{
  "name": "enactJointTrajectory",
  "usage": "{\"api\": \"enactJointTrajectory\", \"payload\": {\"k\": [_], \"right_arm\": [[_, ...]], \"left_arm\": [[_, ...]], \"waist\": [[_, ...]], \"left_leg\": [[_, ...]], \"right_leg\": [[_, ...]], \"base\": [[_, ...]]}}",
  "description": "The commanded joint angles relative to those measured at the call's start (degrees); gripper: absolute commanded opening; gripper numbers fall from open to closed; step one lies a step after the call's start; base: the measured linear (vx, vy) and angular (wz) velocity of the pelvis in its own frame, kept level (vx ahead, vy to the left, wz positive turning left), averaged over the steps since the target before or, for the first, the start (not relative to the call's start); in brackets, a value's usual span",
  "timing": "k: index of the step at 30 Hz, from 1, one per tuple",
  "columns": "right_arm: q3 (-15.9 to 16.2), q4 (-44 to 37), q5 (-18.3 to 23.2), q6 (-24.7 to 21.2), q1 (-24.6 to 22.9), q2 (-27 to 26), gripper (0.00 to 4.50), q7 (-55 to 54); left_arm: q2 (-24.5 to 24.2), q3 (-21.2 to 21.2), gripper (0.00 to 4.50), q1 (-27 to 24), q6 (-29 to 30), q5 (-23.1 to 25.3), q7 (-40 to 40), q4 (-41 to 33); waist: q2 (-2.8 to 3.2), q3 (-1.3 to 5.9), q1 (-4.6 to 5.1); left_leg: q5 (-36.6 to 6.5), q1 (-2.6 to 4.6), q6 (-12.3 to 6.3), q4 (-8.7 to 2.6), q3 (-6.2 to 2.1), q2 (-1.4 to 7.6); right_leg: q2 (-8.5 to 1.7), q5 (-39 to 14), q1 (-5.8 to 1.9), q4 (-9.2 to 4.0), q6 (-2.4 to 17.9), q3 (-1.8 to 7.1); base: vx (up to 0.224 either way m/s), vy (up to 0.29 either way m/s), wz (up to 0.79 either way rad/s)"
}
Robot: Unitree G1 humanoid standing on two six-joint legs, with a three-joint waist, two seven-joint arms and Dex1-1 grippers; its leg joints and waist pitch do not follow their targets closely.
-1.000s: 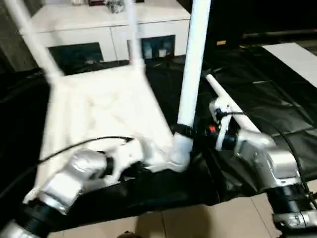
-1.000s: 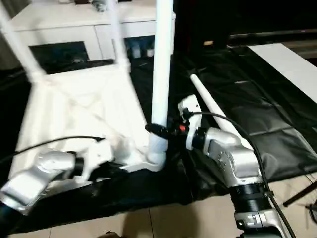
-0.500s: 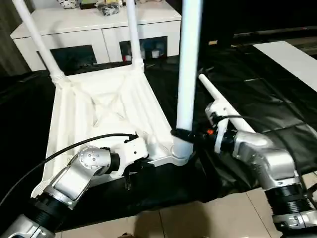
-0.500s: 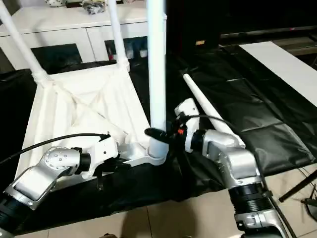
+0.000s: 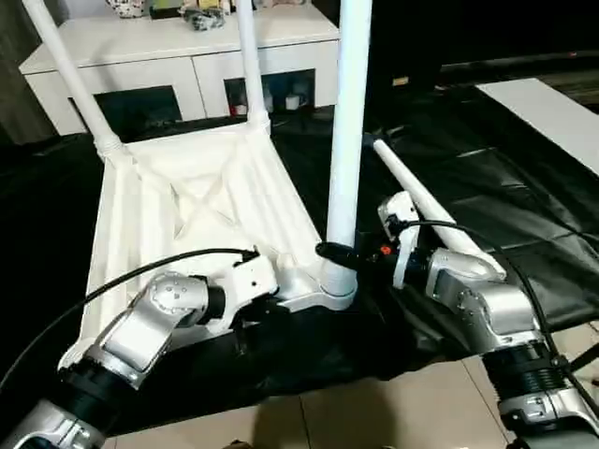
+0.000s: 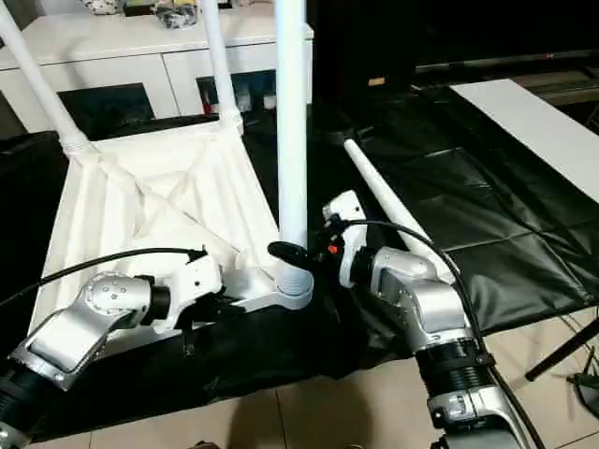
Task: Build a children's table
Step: Insert table leg to table base
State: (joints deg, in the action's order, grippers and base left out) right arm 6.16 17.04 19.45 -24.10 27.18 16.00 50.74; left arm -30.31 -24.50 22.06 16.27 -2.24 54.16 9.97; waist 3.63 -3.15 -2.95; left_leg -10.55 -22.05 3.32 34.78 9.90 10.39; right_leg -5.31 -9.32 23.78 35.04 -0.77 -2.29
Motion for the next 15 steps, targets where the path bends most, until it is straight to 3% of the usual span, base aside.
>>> {"api": "enactJointTrajectory", "payload": {"k": [1, 11, 15], "right_arm": [[0.33, 2.33, -1.09, 0.85, 0.58, 0.03, 1.85, 0.58], [-3.92, 4.09, 1.79, 2.54, -3.36, -1.97, 1.85, -1.77], [-5.58, 4.18, 2.61, 6.28, -6.93, -4.14, 1.85, -3.47]], "left_arm": [[-0.72, 1.79, 0.00, 1.01, -0.88, 1.23, -0.39, 0.91], [-0.71, 2.23, 0.00, 1.15, -1.16, 0.81, -0.14, 1.46], [-0.35, 2.45, 0.00, 1.81, -1.30, 0.82, -0.34, 2.21]], "waist": [[-0.52, 3.65, 0.13], [-0.34, 3.71, 0.24], [-0.11, 3.65, 0.33]], "left_leg": [[-20.06, 1.07, 1.11, -4.89, -0.78, 1.68], [-20.91, 1.17, 1.08, -4.98, -0.76, 1.71], [-22.17, 1.31, 1.28, -5.04, -0.79, 1.67]], "right_leg": [[-2.25, -27.23, -1.88, -5.27, 8.81, 1.42], [-2.25, -26.15, -1.79, -5.41, 9.27, 1.45], [-2.23, -27.15, -1.60, -5.58, 9.11, 1.38]], "base": [[0.000, 0.000, 0.00], [0.000, 0.000, 0.00], [0.000, 0.000, 0.00]]}}
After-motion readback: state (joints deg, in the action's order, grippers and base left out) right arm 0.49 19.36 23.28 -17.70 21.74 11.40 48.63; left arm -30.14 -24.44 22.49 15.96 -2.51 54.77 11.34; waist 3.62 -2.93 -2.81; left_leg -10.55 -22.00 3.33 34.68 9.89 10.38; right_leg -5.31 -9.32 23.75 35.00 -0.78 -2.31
